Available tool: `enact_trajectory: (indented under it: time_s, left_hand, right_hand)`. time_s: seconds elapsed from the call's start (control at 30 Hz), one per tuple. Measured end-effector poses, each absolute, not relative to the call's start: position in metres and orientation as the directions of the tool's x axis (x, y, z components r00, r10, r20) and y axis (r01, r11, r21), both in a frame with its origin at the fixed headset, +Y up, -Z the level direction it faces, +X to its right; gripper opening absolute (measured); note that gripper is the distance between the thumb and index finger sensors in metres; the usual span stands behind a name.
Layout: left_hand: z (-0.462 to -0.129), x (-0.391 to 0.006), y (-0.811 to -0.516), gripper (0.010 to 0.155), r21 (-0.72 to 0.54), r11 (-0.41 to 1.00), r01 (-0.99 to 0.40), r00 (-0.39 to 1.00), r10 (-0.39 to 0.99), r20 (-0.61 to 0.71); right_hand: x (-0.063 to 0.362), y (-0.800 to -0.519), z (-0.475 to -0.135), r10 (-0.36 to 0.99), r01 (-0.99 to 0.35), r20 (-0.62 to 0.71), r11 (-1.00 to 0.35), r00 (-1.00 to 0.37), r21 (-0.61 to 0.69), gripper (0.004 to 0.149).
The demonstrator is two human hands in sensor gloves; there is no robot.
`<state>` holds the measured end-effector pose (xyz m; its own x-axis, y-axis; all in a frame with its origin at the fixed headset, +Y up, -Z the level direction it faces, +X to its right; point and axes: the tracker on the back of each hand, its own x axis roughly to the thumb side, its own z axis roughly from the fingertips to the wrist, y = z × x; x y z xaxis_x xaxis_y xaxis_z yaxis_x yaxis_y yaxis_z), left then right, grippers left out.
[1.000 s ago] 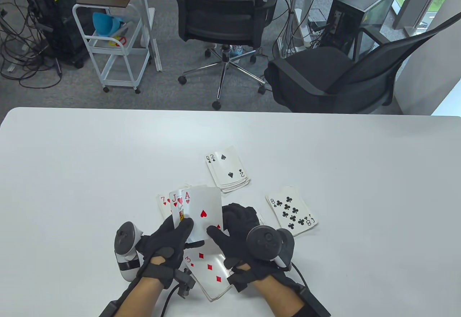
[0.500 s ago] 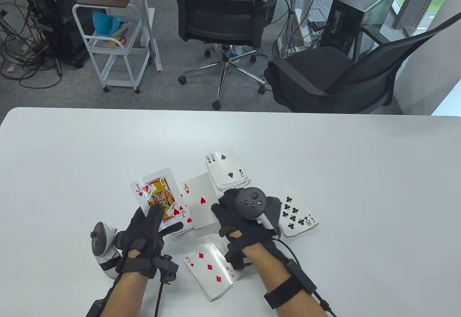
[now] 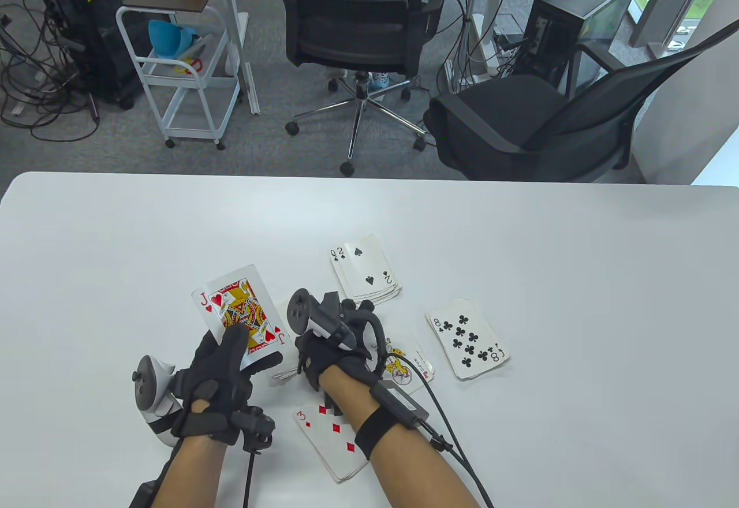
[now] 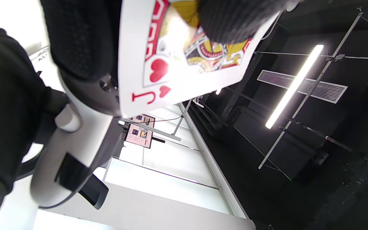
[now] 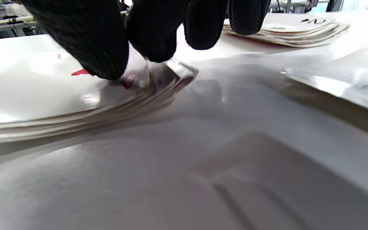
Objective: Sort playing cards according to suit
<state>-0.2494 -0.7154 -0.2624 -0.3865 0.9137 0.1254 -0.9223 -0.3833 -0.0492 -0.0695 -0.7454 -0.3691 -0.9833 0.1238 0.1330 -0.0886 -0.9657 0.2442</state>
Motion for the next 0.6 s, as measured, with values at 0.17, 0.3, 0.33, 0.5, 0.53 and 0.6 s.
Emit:
enact_trajectory:
  time_s: [0.17, 0.3, 0.33, 0.5, 0.53, 0.6]
  left_hand:
    - [-0.263, -0.245, -0.718, 0.049, -0.058, -0.357, -0.932, -0.362, 0.925, 0.114]
    - [-0.265, -0.236, -0.721, 0.049, -0.081, -0.327, -0.942, -0.333, 0.939, 0.088]
    - [-0.265, -0.234, -0.722, 0.049, -0.089, -0.319, -0.944, -0.326, 0.942, 0.08]
    - [-0.265, -0.221, -0.731, 0.05, -0.137, -0.253, -0.958, -0.258, 0.966, 0.018]
    - [-0.265, -0.218, -0.733, 0.05, -0.152, -0.233, -0.961, -0.236, 0.972, 0.004]
    - [-0.266, -0.214, -0.736, 0.051, -0.163, -0.213, -0.963, -0.215, 0.977, -0.011]
  right_hand:
    - [-0.035, -0.723, -0.357, 0.317, -0.29, 0.138, -0.939, -0.938, 0.187, 0.041]
    - [0.006, -0.702, -0.337, 0.529, -0.514, 0.172, -0.848, -0.831, 0.127, 0.042]
    - [0.013, -0.699, -0.332, 0.572, -0.562, 0.191, -0.82, -0.798, 0.106, 0.041]
    - [0.043, -0.691, -0.308, 0.716, -0.733, 0.257, -0.679, -0.649, 0.04, 0.042]
    - [0.046, -0.69, -0.304, 0.73, -0.753, 0.273, -0.657, -0.627, 0.03, 0.042]
    - [0.049, -0.69, -0.298, 0.751, -0.784, 0.31, -0.62, -0.583, 0.026, 0.042]
